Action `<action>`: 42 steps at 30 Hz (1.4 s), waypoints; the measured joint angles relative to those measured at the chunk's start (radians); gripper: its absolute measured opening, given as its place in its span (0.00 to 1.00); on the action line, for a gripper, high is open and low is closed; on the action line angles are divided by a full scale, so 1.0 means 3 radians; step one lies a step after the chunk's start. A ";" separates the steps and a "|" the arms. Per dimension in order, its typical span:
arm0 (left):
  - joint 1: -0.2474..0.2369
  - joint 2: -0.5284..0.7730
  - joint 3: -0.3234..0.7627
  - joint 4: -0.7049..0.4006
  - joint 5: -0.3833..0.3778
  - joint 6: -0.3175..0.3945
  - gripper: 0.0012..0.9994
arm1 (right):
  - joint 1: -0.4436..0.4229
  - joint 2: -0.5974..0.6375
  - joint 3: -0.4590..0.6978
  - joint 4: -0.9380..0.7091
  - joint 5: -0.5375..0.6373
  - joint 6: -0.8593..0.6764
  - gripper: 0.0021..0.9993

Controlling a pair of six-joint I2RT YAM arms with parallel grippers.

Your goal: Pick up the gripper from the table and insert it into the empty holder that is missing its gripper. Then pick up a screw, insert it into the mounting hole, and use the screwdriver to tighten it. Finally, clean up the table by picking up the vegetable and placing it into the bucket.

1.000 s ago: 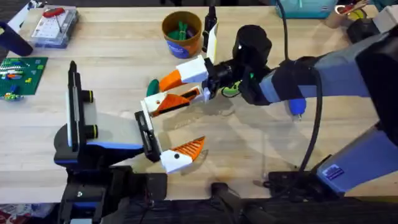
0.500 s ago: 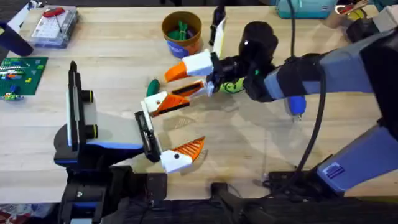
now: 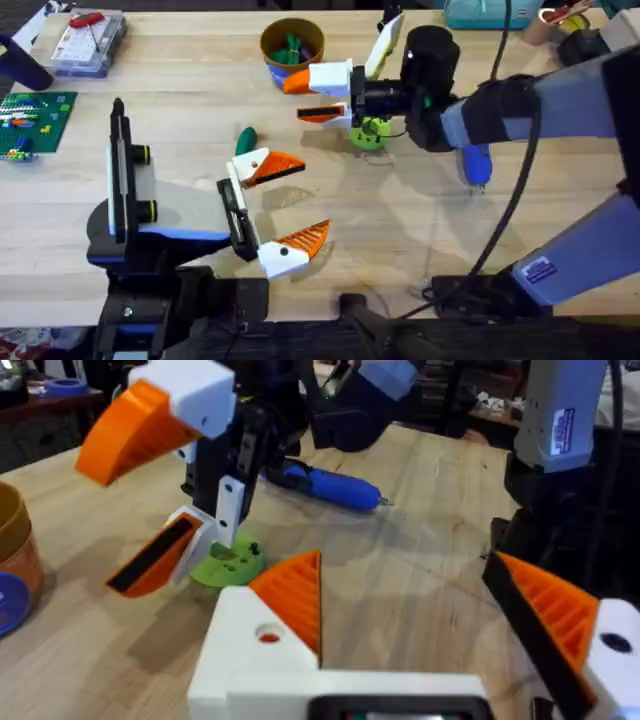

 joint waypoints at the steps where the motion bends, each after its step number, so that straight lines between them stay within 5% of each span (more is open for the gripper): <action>1: 0.0000 0.0000 0.0000 0.0000 0.0000 0.0000 1.00 | -0.0014 -0.0013 0.0017 -0.0186 0.0058 -0.0107 1.00; 13: 0.0000 -0.0001 0.0000 -0.0002 0.0012 0.0000 1.00 | -0.0126 -0.1109 0.0901 -0.3373 0.0796 -0.1850 1.00; 21: 0.0000 0.0000 0.0000 -0.0004 0.0024 -0.0001 1.00 | -0.0134 -0.1867 0.1562 -0.5384 0.1831 -0.2932 1.00; 31: 0.0000 0.0000 0.0000 -0.0004 0.0025 0.0000 1.00 | -0.0134 -0.2166 0.1662 -0.6445 0.2797 -0.3330 1.00; 42: 0.0000 -0.0001 0.0000 -0.0004 0.0025 -0.0001 1.00 | -0.0136 -0.1943 0.1662 -0.6606 0.2998 -0.3463 1.00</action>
